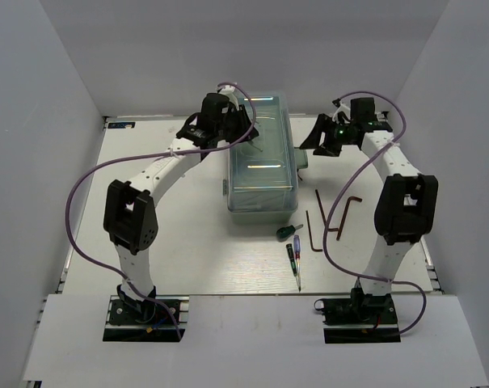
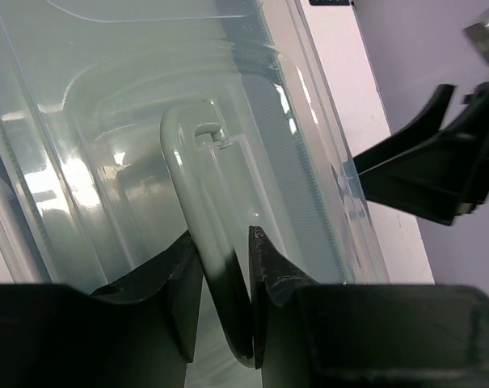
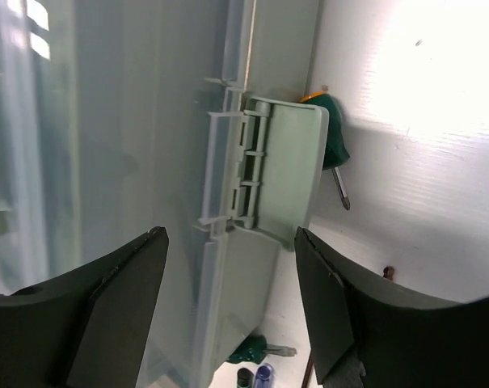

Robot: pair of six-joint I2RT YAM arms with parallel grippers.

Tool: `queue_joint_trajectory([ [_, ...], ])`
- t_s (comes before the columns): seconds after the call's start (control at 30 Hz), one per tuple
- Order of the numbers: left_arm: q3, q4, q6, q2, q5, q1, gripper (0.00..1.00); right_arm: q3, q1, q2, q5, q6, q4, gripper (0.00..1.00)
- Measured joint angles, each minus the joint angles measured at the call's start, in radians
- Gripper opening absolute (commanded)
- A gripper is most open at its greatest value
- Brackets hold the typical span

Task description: Sort the tools into containers

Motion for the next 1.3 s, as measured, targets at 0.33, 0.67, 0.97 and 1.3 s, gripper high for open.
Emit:
queue_joint_trajectory([
  [0.33,0.046,-0.036,-0.022,0.022,0.002,0.001,0.22,0.0,-0.006,0.117,-0.056,-0.042,0.002,0.7],
  [0.67,0.081,-0.058,-0.021,0.042,0.014,0.003,0.11,0.0,-0.03,0.187,-0.136,-0.023,0.05,0.52],
  [0.97,0.125,-0.095,-0.026,0.062,0.021,0.004,0.0,-0.032,-0.044,0.228,-0.27,0.075,0.154,0.0],
  [1.3,0.165,-0.186,-0.043,0.056,-0.033,0.018,0.0,-0.039,-0.064,0.229,-0.287,0.08,0.156,0.0],
])
